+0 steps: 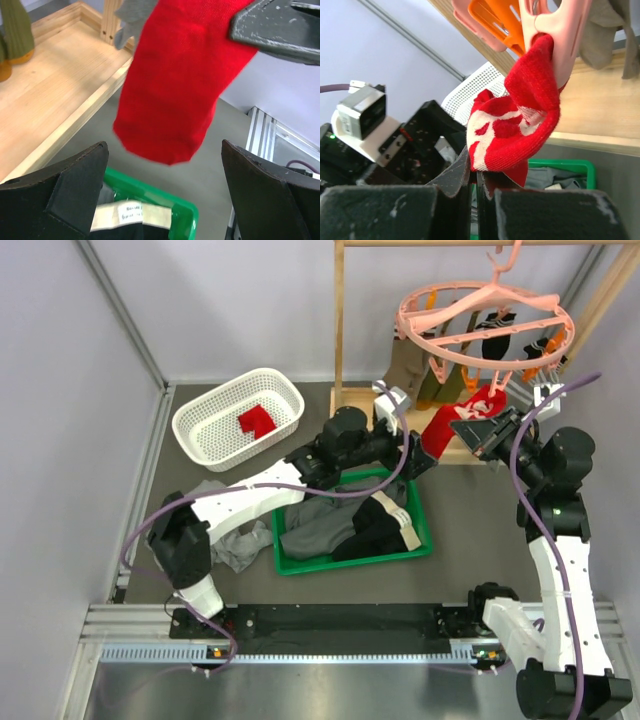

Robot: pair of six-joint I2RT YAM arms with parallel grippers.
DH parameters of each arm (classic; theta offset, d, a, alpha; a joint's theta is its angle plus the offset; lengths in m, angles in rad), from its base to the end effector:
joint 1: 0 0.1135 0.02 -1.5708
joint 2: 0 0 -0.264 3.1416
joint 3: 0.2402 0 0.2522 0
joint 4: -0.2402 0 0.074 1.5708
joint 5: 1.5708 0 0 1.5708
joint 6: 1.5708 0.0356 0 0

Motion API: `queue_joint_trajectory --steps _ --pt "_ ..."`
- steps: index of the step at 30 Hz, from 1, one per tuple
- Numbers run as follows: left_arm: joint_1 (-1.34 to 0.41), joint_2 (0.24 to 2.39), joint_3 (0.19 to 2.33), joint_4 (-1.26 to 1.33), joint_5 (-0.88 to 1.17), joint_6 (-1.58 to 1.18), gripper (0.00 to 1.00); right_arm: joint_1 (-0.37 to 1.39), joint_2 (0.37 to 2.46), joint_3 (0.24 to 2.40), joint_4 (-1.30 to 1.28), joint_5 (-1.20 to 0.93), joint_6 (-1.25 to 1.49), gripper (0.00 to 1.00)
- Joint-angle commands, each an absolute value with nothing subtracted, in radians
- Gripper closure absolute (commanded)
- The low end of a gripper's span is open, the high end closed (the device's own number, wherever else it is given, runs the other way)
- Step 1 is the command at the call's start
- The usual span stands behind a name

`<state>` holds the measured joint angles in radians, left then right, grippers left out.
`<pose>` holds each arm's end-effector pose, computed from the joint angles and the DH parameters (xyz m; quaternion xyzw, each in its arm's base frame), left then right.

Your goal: Remove the socks clipped to the hanger

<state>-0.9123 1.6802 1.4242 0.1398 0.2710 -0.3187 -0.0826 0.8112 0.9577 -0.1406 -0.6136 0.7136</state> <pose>0.2425 -0.3290 0.3594 0.3023 0.6815 -0.4627 0.4796 0.1760 0.0060 0.4007 0.0631 0.7026 0.4122 0.5766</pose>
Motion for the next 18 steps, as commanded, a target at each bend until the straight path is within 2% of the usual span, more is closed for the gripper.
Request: queue_joint_trajectory --steps 1,3,5,7,8,9,10,12,13,16,18 --pt "-0.939 1.758 1.522 0.212 0.258 -0.287 0.01 -0.09 0.795 0.966 -0.074 -0.647 0.759 1.0" --pt "-0.945 1.785 1.56 0.206 0.242 -0.282 0.02 -0.089 0.795 0.966 -0.077 -0.655 0.764 1.0" --pt "-0.946 1.816 1.584 0.195 0.245 -0.279 0.14 -0.09 0.796 0.968 -0.084 -0.655 0.761 1.0" --pt "-0.948 1.83 1.603 0.193 0.242 -0.279 0.34 -0.091 0.796 0.971 -0.107 -0.653 0.747 1.0" --pt "-0.948 1.829 1.605 0.189 0.238 -0.285 0.58 -0.091 0.798 0.98 -0.124 -0.652 0.739 1.0" --pt "-0.95 1.827 1.603 0.186 0.229 -0.287 0.65 -0.089 0.801 0.988 -0.162 -0.65 0.729 1.0" --pt "-0.948 1.822 1.601 0.183 0.227 -0.287 0.73 -0.09 0.802 1.009 -0.191 -0.647 0.704 0.93" --pt "-0.95 1.818 1.595 0.169 0.23 -0.282 0.95 -0.091 0.808 1.04 -0.248 -0.618 0.674 0.83" --pt "-0.95 1.812 1.594 0.163 0.227 -0.281 1.0 -0.091 0.811 1.076 -0.321 -0.606 0.645 0.72" --pt "-0.95 1.798 1.583 0.144 0.225 -0.281 1.0 -0.091 0.836 1.188 -0.493 -0.548 0.573 0.56" --pt "-0.95 1.789 1.565 0.143 0.225 -0.281 1.0 -0.089 0.853 1.251 -0.587 -0.486 0.537 0.52"
